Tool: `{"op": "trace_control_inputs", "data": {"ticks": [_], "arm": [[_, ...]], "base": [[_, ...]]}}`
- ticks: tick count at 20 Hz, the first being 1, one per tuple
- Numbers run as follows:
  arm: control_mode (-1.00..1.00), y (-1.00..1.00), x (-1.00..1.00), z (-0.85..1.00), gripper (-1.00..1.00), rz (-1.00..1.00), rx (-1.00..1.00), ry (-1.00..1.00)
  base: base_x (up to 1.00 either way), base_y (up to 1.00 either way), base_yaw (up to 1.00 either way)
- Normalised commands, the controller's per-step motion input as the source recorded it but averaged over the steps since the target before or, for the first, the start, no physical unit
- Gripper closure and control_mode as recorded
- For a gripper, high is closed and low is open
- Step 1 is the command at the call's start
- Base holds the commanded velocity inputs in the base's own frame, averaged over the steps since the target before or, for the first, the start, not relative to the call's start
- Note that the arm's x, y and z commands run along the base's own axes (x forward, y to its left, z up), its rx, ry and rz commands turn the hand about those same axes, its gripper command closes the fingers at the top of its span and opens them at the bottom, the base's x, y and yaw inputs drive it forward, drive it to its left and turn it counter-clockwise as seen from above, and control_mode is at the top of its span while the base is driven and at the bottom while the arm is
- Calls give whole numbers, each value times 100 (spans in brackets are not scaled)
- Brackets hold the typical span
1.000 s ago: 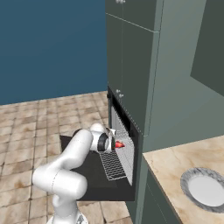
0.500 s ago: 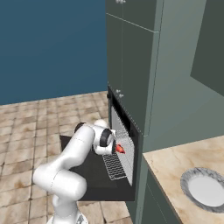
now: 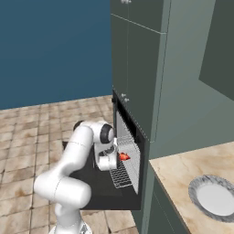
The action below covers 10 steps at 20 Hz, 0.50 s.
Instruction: Place the fish on the bottom rack of the oven, and slide the tray back inside. Close the oven door.
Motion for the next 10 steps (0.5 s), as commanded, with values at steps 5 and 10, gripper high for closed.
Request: {"op": "trace_control_inputs", "data": {"ticks": [5, 10], "arm": [[-100, 64, -32, 100, -100, 4, -13, -18], [-100, 94, -24, 92, -100, 5, -22, 2]], "base": [[0, 0, 0], [0, 0, 0]]}}
